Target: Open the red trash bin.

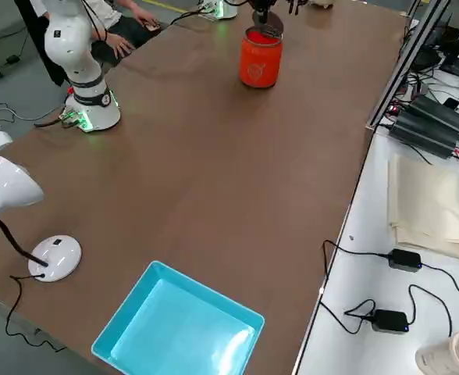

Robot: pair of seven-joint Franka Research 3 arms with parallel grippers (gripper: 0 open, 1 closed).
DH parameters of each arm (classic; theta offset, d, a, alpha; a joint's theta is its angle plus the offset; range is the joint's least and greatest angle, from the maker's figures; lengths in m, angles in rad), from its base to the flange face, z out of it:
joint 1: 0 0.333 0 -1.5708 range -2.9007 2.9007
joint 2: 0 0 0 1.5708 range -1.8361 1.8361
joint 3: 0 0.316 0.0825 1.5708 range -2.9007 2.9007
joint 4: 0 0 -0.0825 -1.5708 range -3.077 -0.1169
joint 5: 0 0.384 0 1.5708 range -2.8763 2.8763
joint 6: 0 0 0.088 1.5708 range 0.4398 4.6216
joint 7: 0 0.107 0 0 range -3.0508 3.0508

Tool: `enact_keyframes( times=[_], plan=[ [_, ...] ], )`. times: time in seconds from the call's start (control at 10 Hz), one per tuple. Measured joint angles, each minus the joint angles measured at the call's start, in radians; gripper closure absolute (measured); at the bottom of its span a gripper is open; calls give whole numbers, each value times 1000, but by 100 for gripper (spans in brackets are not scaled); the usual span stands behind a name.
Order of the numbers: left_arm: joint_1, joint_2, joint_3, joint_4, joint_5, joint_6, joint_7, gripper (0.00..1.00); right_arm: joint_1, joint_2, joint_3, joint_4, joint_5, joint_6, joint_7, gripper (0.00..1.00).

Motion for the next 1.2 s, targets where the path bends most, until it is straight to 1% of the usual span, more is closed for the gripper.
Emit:
enact_keyframes(
  times=[0.1, 0.2, 0.3, 0.4, 0.5, 0.6, 0.7, 0.9, 1.0, 1.1, 1.2],
  plan=[
    [37, -7, 2, 64, 23, -101, 84, 46, -76, -24, -18, 0, -1, -35, -140, 96],
    [74, -10, 4, 114, 36, -171, 180, 33, -156, -38, -41, 1, -2, -73, -308, 96],
    [117, -11, 6, 148, 44, -203, 281, 17, -240, -45, -65, 6, -2, -103, -483, 95],
    [158, -11, 8, 165, 47, -210, 388, 4, -321, -50, -82, 16, -2, -120, -628, 92],
    [197, -13, 8, 172, 51, -211, 504, 0, -388, -52, -87, 26, -1, -128, -724, 86],
    [242, -20, 9, 176, 55, -211, 615, 0, -419, -53, -87, 33, -2, -128, -767, 79],
    [295, -31, 9, 181, 55, -211, 724, 0, -421, -53, -83, 37, -13, -128, -771, 74],
    [403, -52, 10, 185, 54, -222, 1005, 0, -416, -53, -65, 39, -38, -123, -770, 47],
    [447, -62, 21, 194, 52, -255, 1177, 0, -415, -53, -62, 39, -41, -120, -770, 31],
    [460, -69, 59, 222, 49, -310, 1352, 0, -415, -53, -61, 40, -42, -116, -770, 18],
    [453, -77, 112, 260, 49, -370, 1530, 0, -415, -53, -61, 40, -44, -112, -770, 1]
  ],
)
